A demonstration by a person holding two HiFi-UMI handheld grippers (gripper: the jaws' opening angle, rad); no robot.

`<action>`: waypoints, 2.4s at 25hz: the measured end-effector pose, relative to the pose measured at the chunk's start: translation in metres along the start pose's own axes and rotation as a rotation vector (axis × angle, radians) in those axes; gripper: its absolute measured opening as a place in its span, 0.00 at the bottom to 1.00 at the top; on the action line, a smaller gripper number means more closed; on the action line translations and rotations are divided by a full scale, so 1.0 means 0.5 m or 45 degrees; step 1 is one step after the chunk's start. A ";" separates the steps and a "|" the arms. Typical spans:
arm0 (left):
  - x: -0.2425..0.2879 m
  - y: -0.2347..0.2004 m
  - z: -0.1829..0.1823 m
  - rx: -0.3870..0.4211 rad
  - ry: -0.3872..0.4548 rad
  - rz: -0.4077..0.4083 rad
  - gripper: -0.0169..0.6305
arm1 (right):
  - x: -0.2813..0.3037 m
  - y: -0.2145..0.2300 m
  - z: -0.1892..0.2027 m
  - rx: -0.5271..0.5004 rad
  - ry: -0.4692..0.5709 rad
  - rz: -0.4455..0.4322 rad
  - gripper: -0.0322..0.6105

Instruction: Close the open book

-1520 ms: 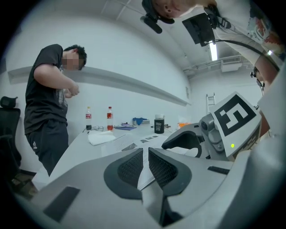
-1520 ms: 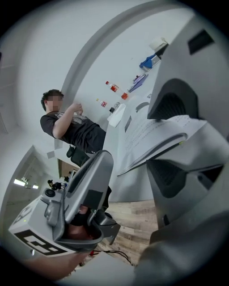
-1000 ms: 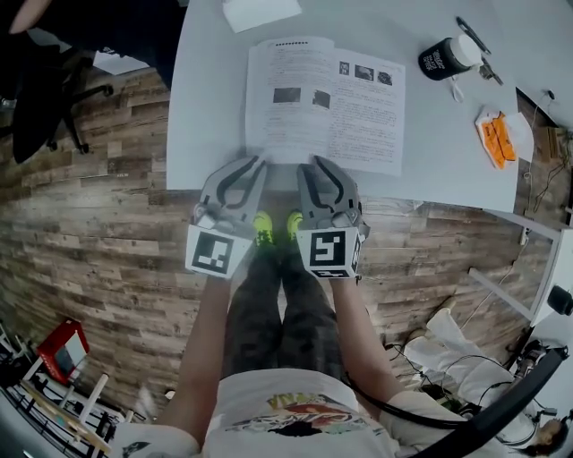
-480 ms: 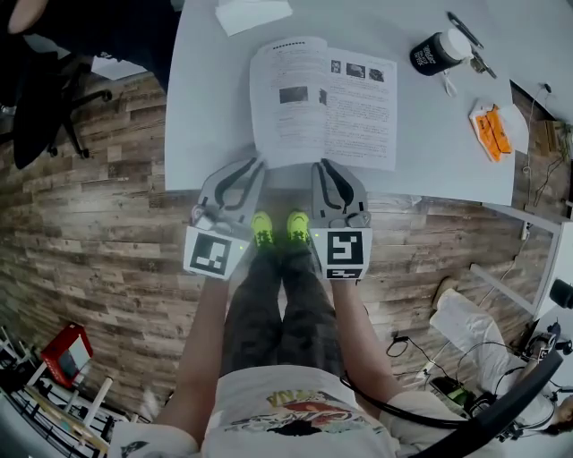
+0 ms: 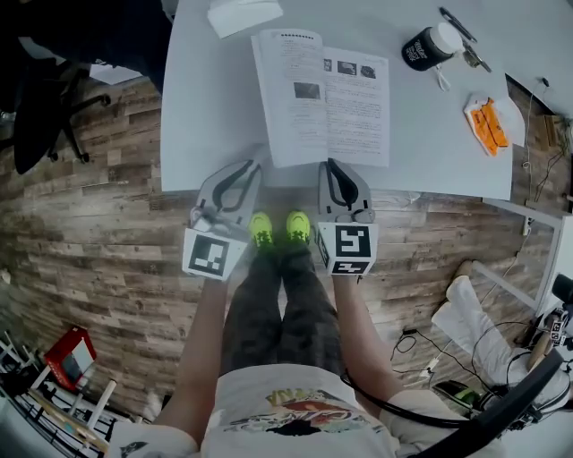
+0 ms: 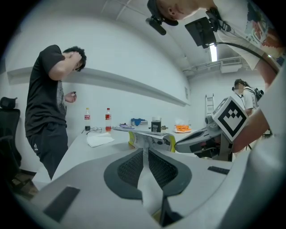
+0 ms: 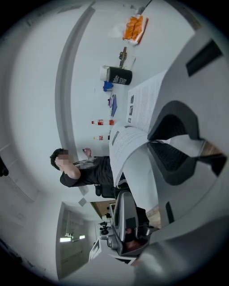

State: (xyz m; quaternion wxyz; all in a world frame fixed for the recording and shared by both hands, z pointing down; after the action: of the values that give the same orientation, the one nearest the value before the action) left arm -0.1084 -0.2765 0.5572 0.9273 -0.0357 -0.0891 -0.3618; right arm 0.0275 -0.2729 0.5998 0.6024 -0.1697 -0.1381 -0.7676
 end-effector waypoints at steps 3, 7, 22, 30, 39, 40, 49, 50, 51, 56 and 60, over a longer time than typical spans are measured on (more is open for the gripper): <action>0.006 0.008 0.000 -0.004 0.004 0.008 0.05 | 0.000 0.007 0.003 0.022 -0.008 0.002 0.10; 0.018 0.021 -0.002 -0.017 0.010 0.014 0.05 | 0.002 0.017 0.010 0.019 -0.024 -0.001 0.10; 0.068 0.059 -0.042 0.000 -0.001 0.073 0.05 | 0.026 0.077 0.083 0.260 -0.231 0.016 0.10; 0.062 0.074 -0.103 -0.041 -0.004 0.090 0.05 | 0.004 0.082 0.073 0.408 -0.275 -0.051 0.10; 0.033 0.109 -0.153 -0.078 -0.058 0.146 0.05 | -0.087 0.094 0.020 0.321 -0.241 -0.136 0.10; 0.031 0.111 -0.164 -0.085 -0.056 0.146 0.05 | -0.093 0.090 0.002 0.306 -0.216 -0.163 0.10; 0.027 0.106 -0.271 -0.107 0.015 0.096 0.05 | -0.124 0.055 -0.213 0.155 0.103 -0.343 0.10; 0.027 0.105 -0.279 -0.110 0.019 0.089 0.05 | -0.128 0.052 -0.238 0.136 0.146 -0.355 0.10; 0.028 0.104 -0.287 -0.112 0.024 0.084 0.05 | -0.133 0.050 -0.262 0.117 0.185 -0.364 0.10; 0.026 0.116 -0.340 -0.075 0.069 0.082 0.05 | -0.165 0.047 -0.354 0.070 0.322 -0.390 0.10; 0.024 0.132 -0.373 -0.052 0.100 0.079 0.05 | -0.191 0.054 -0.390 0.048 0.379 -0.404 0.10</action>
State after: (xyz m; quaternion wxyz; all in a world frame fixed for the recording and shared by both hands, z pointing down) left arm -0.0289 -0.2604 0.3765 0.9399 -0.0431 -0.0439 -0.3358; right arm 0.0560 -0.2767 0.3828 0.4908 -0.0192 -0.0869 -0.8667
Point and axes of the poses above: the fingertips, and each gripper's own axes: x forward along the fingers, y to its right, z out of its underside, the point moved 2 cm from there along -x, backward along the fingers, and after that the axes turned 3 degrees about z, right-handed, at the moved point
